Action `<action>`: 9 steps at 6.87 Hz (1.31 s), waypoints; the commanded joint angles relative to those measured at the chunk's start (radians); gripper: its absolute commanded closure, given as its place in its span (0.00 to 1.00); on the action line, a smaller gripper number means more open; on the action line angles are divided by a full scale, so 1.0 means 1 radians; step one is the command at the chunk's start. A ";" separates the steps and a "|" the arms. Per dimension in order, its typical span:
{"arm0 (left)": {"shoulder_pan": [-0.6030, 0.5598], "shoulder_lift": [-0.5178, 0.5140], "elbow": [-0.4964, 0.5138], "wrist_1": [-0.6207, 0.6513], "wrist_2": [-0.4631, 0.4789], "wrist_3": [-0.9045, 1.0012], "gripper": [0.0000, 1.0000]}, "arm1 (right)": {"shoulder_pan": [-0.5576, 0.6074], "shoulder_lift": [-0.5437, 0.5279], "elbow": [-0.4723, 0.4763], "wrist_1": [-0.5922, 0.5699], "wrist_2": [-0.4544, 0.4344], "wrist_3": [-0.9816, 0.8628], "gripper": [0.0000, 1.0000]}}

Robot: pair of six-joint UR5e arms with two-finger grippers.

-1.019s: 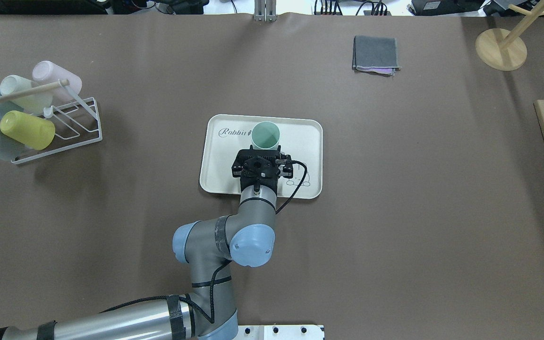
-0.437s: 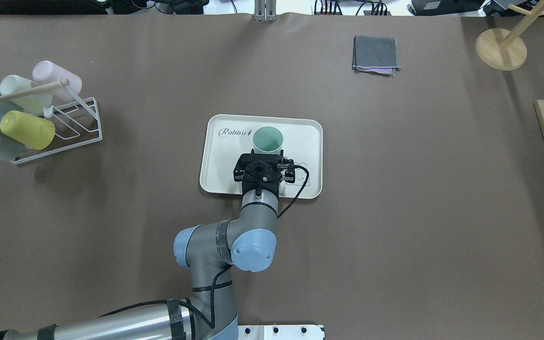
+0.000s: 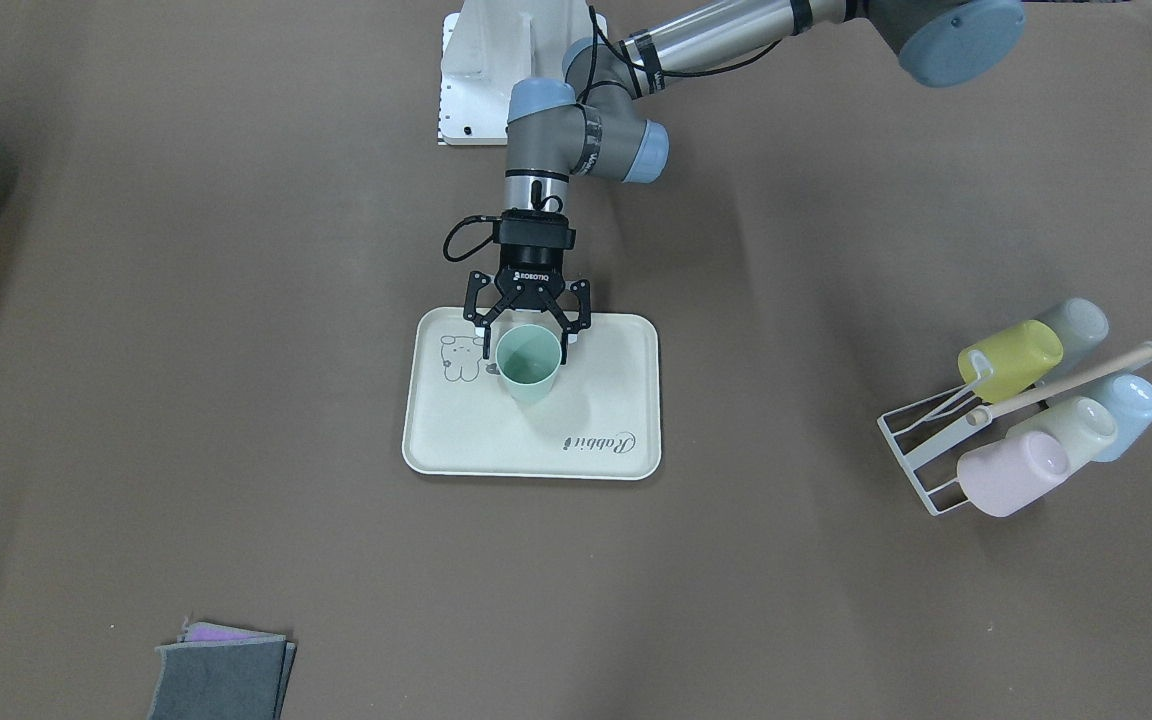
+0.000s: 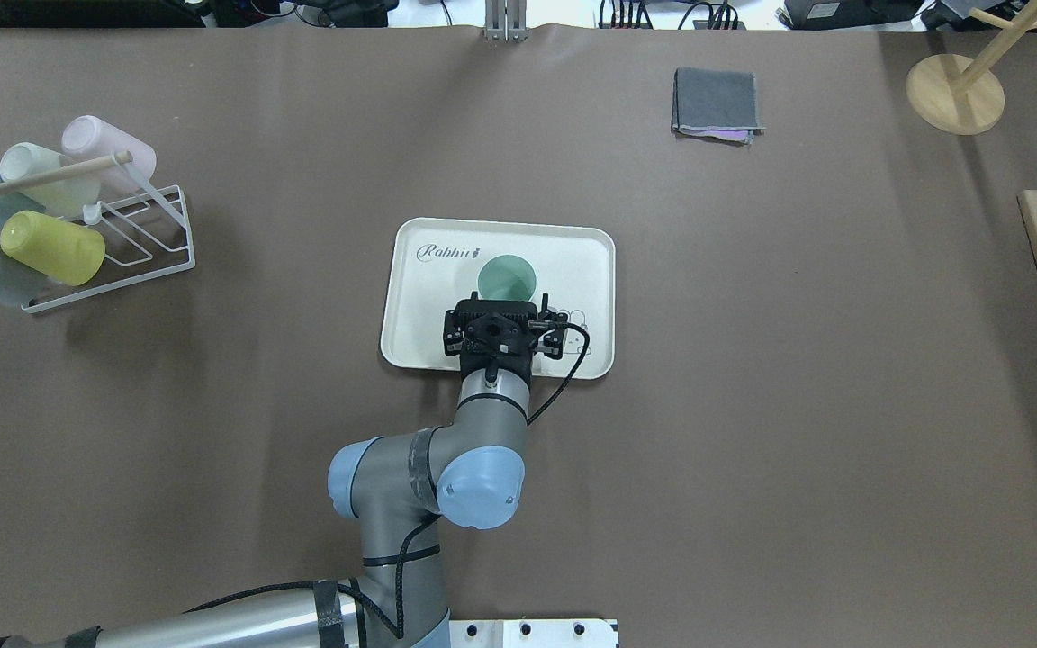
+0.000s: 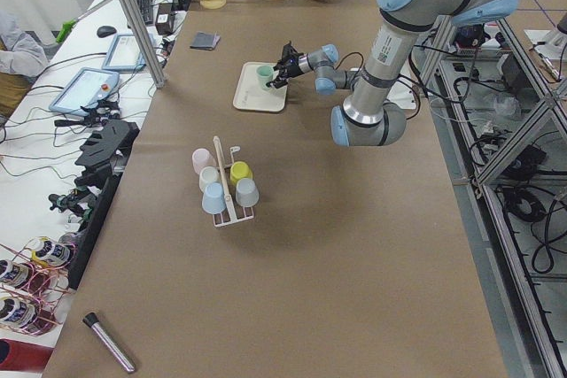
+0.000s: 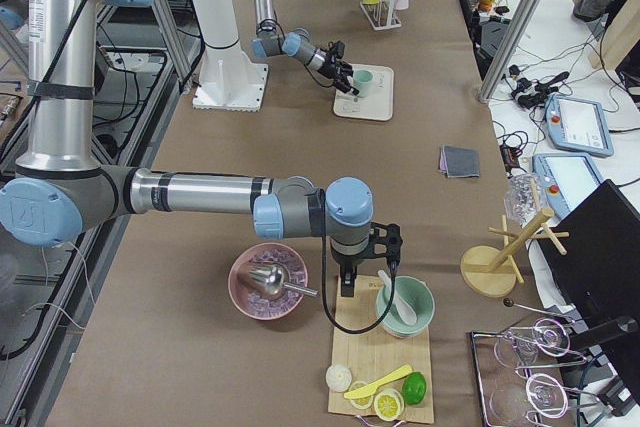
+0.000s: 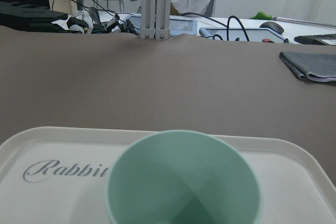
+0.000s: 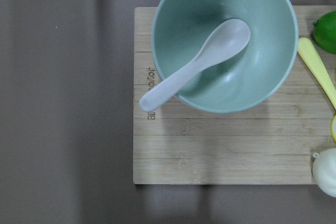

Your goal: Pick up and place green cup on tray

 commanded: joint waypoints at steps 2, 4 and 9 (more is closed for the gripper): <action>0.038 0.114 -0.179 0.010 0.039 0.009 0.01 | 0.001 0.000 0.001 0.000 0.001 0.000 0.00; 0.036 0.266 -0.468 0.064 -0.017 0.186 0.01 | 0.001 -0.002 0.001 -0.001 0.003 0.001 0.00; -0.217 0.339 -0.736 0.316 -0.582 0.421 0.01 | 0.001 0.058 -0.056 -0.001 0.000 0.003 0.00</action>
